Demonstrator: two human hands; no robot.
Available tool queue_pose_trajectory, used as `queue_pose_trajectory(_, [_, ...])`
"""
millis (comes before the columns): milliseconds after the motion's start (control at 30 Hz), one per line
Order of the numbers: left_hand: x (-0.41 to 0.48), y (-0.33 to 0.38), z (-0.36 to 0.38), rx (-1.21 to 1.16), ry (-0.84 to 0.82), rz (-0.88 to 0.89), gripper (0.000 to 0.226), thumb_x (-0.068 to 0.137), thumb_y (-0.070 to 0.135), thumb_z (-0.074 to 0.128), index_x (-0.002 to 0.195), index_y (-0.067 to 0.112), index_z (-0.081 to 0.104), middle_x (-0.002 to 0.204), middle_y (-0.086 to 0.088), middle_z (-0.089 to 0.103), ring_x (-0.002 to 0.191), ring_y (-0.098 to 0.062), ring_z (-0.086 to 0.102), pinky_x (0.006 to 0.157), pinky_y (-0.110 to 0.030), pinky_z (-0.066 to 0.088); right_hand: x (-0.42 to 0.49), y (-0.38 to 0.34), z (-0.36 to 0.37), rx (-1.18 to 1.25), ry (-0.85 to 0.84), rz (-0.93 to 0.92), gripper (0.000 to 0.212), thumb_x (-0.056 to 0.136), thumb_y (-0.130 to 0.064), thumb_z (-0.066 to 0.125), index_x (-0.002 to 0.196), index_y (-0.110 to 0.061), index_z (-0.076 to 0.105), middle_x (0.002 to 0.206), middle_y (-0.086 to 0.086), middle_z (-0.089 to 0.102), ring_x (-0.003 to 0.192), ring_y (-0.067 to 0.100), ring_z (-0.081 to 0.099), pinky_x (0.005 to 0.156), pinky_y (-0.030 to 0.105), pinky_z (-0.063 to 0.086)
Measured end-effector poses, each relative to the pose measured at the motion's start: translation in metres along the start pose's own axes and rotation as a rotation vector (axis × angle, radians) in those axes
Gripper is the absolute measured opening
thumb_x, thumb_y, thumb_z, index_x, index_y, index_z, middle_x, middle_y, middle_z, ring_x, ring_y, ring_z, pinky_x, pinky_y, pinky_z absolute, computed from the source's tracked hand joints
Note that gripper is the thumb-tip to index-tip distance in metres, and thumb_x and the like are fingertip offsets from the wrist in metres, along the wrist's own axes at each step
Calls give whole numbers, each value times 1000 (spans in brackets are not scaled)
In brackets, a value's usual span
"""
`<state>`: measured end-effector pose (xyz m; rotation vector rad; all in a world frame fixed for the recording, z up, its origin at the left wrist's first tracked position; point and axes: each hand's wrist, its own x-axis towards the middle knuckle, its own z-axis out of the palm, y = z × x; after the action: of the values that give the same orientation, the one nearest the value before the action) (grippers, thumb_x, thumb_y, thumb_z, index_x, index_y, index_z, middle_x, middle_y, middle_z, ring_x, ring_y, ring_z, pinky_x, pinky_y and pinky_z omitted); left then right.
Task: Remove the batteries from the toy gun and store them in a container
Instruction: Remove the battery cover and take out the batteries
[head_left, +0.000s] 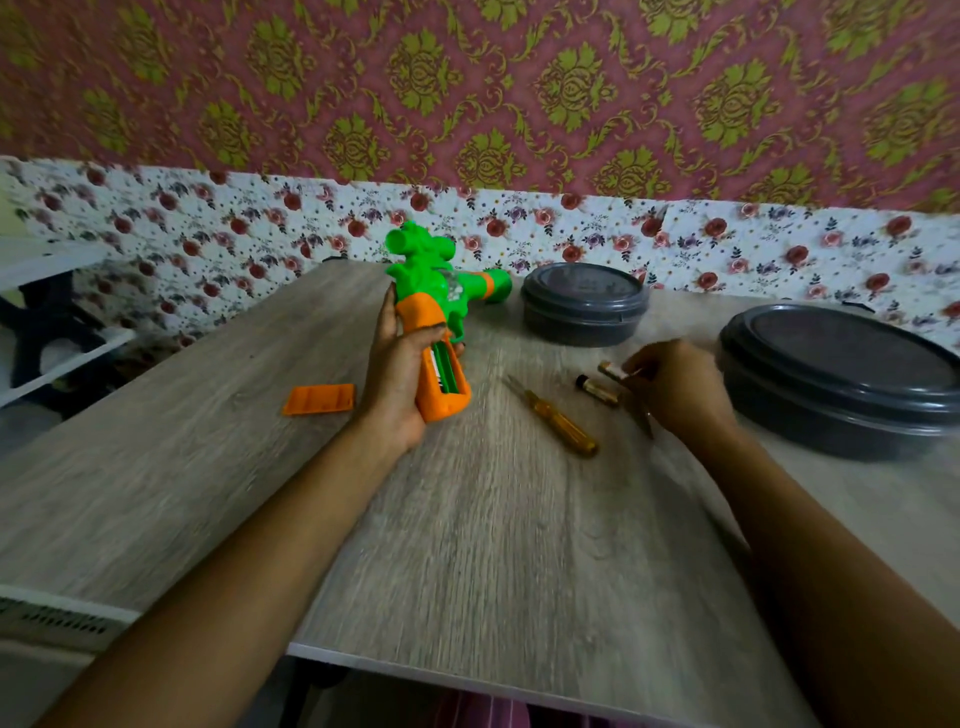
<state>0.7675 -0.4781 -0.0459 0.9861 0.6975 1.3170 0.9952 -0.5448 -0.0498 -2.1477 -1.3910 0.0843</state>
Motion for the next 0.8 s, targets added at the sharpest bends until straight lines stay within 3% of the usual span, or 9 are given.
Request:
queue_pose_trajectory(133, [-3,1,3,26,-35,21,63,91,-1,39,143,32,28,110,0,58,73,-19,59,61,-26,51,2,-1,5,-44,-78,8,25,90,-12,54,114,-16,59,113,9,62,88,14,58,78,29,49])
queue_pose_trajectory(233, [-3,3,3,31,-68,19,62,94,6,36,148,32,19,124,1,51,77,-21,60,68,-28,50,-6,-12,2,-30,76,-118,23,91,-14,52,113,-13,58,113,9,61,92,15,59,83,28,50])
queue_pose_trajectory(300, [-3,3,4,101,-115,44,63,96,7,36,149,32,15,119,9,53,80,-20,61,70,-28,50,-19,-30,1,240,108,-188,17,92,-13,50,106,-13,60,103,7,63,82,10,59,73,21,50])
queue_pose_trajectory(400, [-7,4,7,297,-170,149,64,94,1,42,149,26,19,103,21,54,80,-17,60,73,-26,49,-46,-73,14,884,-183,-1,19,93,-6,48,107,-7,60,106,16,64,88,21,62,79,31,53])
queue_pose_trajectory(467, [-8,2,9,454,-216,257,65,91,-1,49,147,22,24,110,21,54,83,-7,60,86,-31,49,-58,-94,28,1094,-333,143,25,94,-2,43,115,0,56,113,21,62,96,28,61,77,28,51])
queue_pose_trajectory(533, [-9,0,8,597,-287,329,66,87,3,56,143,24,29,121,14,51,96,-5,58,96,-34,46,-67,-105,34,1224,-449,201,29,94,0,39,121,4,51,107,18,62,91,26,60,75,26,49])
queue_pose_trajectory(633, [-10,-4,8,742,-360,373,65,78,16,61,136,29,37,130,12,48,114,-5,53,96,-19,42,-72,-103,39,1344,-540,226,31,93,4,37,120,7,51,98,16,62,89,25,61,88,38,50])
queue_pose_trajectory(700, [-10,-7,8,786,-363,381,62,71,24,59,128,38,41,136,5,51,122,-8,50,102,-25,42,-72,-101,40,1367,-539,249,30,92,3,40,119,9,51,102,19,60,92,28,59,93,41,48])
queue_pose_trajectory(800, [-9,-7,6,797,-344,368,58,70,27,62,123,44,45,137,-1,53,127,-11,49,107,-34,41,-75,-102,43,1390,-507,232,26,90,3,46,113,11,54,89,15,62,78,21,61,80,31,53])
